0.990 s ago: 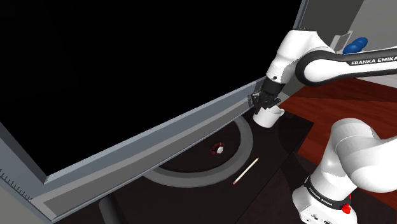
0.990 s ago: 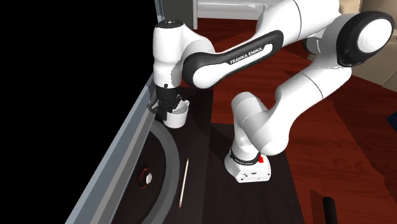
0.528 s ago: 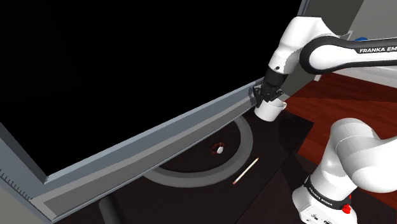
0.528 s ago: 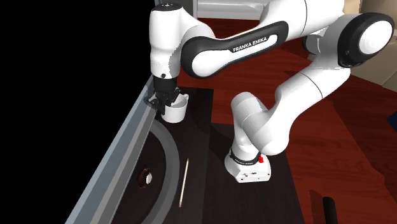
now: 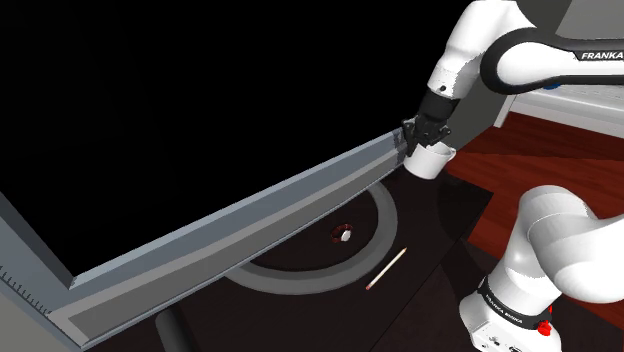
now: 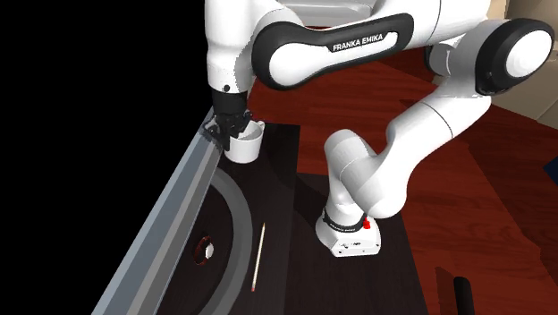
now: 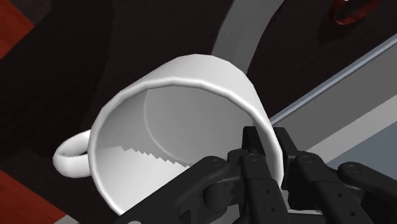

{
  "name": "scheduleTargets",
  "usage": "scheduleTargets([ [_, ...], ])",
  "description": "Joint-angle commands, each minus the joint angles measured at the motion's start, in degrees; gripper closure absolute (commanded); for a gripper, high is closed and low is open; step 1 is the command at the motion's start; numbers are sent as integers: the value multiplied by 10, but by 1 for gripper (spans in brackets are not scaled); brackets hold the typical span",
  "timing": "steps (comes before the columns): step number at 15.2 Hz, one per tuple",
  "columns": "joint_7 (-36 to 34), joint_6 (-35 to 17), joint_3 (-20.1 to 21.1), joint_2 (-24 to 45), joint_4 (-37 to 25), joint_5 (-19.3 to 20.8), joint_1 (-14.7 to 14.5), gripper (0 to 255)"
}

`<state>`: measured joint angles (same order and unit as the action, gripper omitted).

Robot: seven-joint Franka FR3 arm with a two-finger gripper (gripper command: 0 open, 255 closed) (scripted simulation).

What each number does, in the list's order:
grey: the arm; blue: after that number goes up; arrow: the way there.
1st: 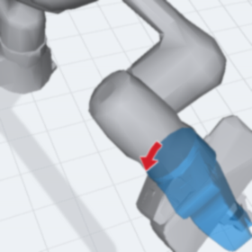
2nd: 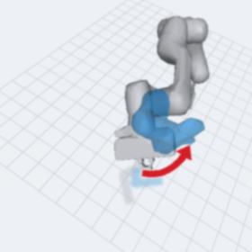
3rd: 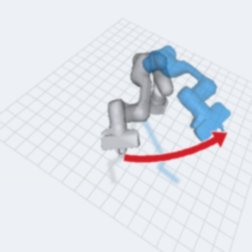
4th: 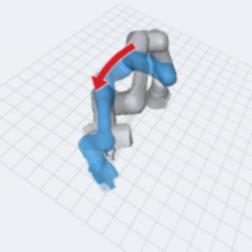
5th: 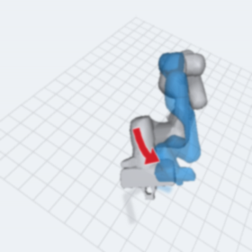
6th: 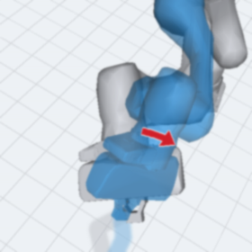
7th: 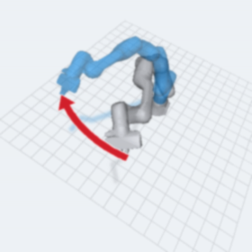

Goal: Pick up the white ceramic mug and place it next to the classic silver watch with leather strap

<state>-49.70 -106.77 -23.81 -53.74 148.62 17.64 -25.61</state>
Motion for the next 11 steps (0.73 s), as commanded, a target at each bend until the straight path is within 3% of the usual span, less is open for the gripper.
scheduleTargets([
  [1, -12, -4, 10, 13, -8, -9, -10, 255],
  [11, -120, -77, 78, 167, -80, -72, -97, 255],
])
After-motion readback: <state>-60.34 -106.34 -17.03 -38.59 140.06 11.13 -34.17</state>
